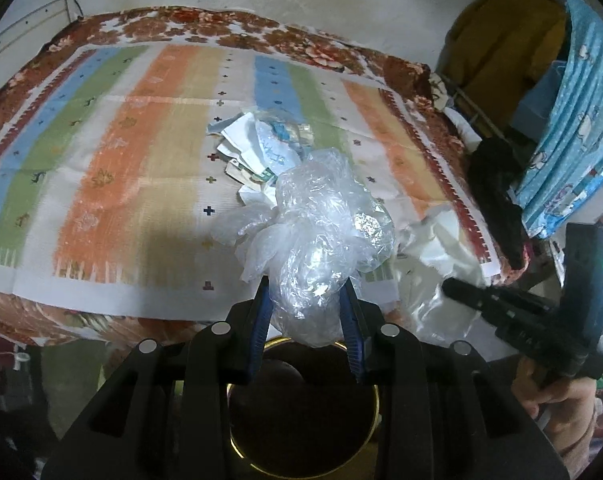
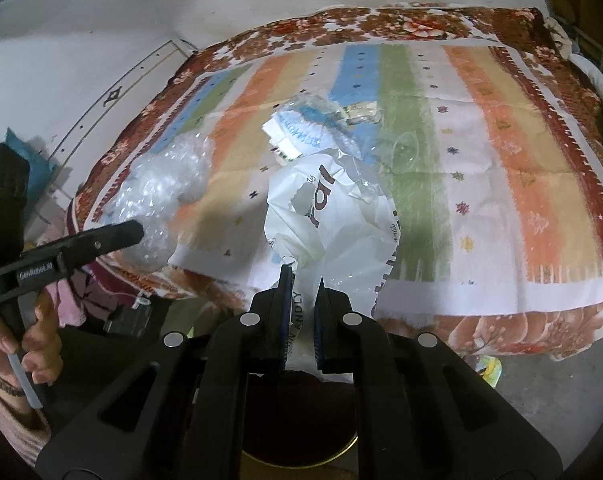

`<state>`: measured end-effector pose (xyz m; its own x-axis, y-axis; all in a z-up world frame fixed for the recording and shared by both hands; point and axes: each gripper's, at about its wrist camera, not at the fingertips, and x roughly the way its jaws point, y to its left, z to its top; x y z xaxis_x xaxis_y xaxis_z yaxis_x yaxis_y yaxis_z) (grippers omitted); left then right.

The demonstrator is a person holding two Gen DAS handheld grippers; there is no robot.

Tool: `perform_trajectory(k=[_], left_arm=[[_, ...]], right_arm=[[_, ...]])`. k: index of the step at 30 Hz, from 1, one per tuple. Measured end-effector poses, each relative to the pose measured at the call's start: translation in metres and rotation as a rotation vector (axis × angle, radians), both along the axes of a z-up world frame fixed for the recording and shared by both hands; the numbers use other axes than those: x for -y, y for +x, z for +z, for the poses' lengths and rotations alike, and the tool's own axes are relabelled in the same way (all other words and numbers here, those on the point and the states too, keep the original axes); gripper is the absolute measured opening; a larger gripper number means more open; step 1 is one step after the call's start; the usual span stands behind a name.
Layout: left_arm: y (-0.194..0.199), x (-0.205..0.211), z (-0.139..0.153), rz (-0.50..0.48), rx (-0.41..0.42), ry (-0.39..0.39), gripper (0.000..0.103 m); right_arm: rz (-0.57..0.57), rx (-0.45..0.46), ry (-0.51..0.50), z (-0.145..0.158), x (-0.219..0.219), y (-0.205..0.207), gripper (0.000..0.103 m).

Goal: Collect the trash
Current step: 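Carry both bags over the black bin and open both tools to drop them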

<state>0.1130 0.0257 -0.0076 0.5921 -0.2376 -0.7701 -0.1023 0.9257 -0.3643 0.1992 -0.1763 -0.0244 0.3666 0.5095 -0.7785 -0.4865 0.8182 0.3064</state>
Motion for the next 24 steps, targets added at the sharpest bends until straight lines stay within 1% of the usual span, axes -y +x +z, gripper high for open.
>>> perform_trajectory(k=[3,5,8,12,14,16,18,21,23,24], left_arm=[[-0.008,0.002,-0.003,-0.005,-0.001,-0.012,0.032],[-0.015,0.006,-0.006,-0.016,-0.005,-0.019,0.032],[-0.024,0.010,-0.011,-0.030,-0.011,-0.021,0.032],[-0.040,0.018,-0.014,-0.054,-0.007,-0.005,0.033],[-0.047,0.019,-0.017,-0.067,-0.018,-0.028,0.033],[-0.052,0.020,-0.020,-0.072,-0.033,-0.032,0.033],[-0.059,0.024,-0.024,-0.083,-0.039,-0.026,0.033],[-0.069,0.031,-0.025,-0.108,-0.036,0.005,0.033],[-0.076,0.032,-0.026,-0.105,-0.034,0.021,0.033],[-0.080,0.032,-0.027,-0.103,-0.038,0.016,0.033]], right_arm=[[0.016,0.008,-0.008,-0.002,0.000,-0.012,0.008],[-0.006,0.005,-0.032,-0.007,0.004,-0.017,0.008],[-0.008,-0.019,0.012,-0.009,0.012,-0.025,0.008],[0.019,-0.021,0.018,-0.011,0.014,-0.037,0.008],[0.033,-0.027,0.018,-0.013,0.015,-0.043,0.008],[0.044,-0.034,0.024,-0.016,0.015,-0.049,0.008],[0.058,-0.047,0.031,-0.020,0.013,-0.058,0.009],[0.078,-0.076,0.039,-0.030,0.009,-0.070,0.009],[0.083,-0.093,0.050,-0.034,0.008,-0.076,0.009],[0.084,-0.098,0.051,-0.036,0.009,-0.078,0.009]])
